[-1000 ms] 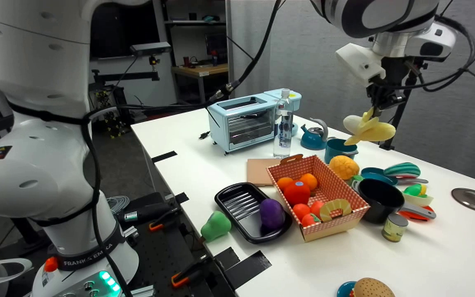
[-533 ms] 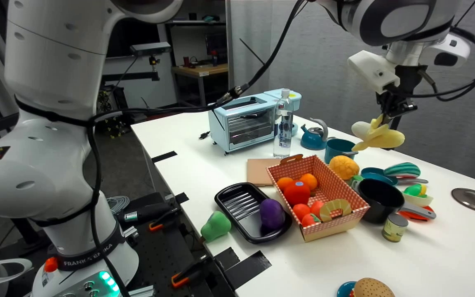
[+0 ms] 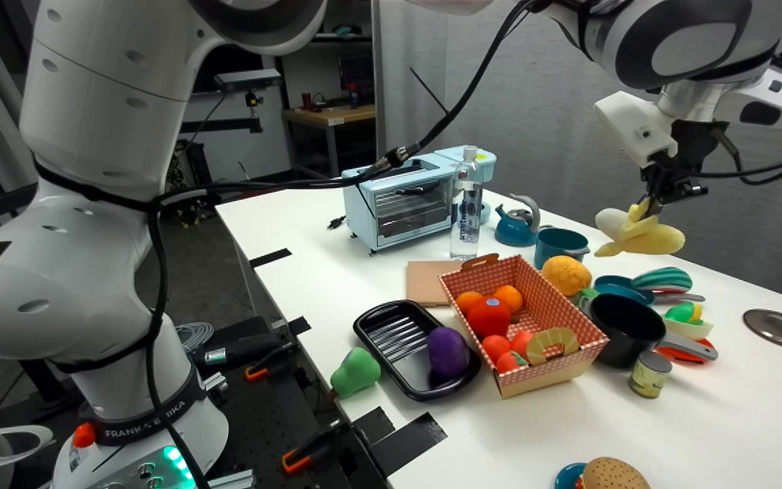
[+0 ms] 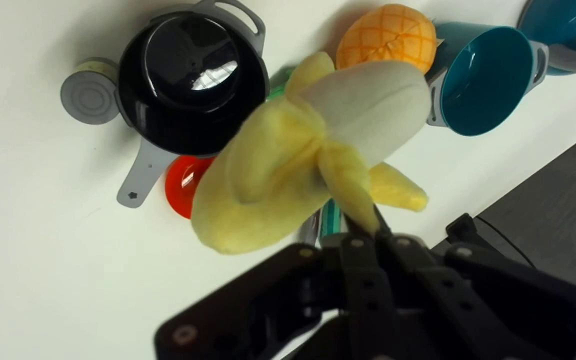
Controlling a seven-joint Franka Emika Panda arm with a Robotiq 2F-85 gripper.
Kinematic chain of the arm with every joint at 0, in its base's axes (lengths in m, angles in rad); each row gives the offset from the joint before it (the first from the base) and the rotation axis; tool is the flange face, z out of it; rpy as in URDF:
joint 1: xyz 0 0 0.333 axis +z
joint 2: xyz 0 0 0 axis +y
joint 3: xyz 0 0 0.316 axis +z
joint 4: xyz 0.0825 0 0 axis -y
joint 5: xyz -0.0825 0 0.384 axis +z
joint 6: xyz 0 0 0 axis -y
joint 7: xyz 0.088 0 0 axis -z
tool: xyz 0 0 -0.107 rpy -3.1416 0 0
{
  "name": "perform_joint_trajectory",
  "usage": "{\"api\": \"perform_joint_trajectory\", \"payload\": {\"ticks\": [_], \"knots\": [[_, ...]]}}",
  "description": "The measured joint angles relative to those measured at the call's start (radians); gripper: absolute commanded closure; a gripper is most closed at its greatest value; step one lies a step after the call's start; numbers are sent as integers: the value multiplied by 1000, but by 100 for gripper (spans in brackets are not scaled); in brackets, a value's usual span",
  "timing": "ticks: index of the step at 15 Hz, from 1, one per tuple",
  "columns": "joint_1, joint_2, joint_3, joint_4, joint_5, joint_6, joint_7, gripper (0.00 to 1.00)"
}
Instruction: Get the toy banana and put it in the black bowl
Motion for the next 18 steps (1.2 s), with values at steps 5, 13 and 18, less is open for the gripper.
{"api": "perform_joint_trajectory", "payload": {"ticks": [5,13,18], "knots": [[-23,8,1,-5,21,0,0,99],[-25,13,10,-7,22,0,0,50],[-25,16,24,-7,22,0,0,13]]}}
